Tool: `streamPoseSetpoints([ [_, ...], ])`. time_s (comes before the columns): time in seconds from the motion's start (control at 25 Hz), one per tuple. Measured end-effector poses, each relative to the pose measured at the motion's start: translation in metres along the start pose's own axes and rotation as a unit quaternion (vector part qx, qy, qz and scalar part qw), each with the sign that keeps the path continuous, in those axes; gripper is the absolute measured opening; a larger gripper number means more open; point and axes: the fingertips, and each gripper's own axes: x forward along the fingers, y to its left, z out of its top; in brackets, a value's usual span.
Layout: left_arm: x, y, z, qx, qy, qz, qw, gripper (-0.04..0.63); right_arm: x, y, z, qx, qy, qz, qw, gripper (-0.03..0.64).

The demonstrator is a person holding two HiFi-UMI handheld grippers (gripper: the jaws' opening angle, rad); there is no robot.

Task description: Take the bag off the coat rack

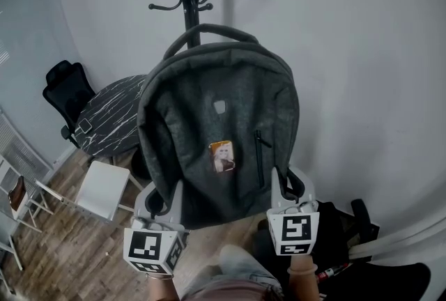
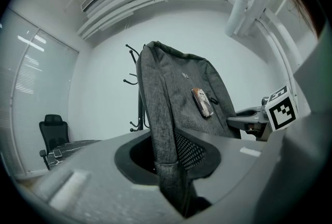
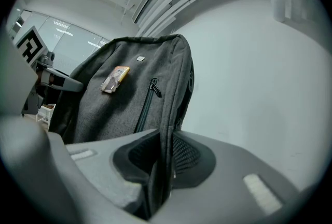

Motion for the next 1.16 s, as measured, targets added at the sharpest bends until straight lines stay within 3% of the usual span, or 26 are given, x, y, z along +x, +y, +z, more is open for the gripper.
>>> streamPoseSetpoints([
  [0.84,-0.0014,0.0022,0.0029,0.005,-0.010,-0.010,0.9999,0.087,-0.0035,0.0029,0.0010,-0.002,-0.003,-0.009,1.000,0.057],
  [1.16,0.0001,0.0018,-0.0031,-0.005,0.008,-0.017,0.9998,0.087,-0.0021,0.0050,-0.0012,-0.002,0.006,-0.007,1.000,0.057],
])
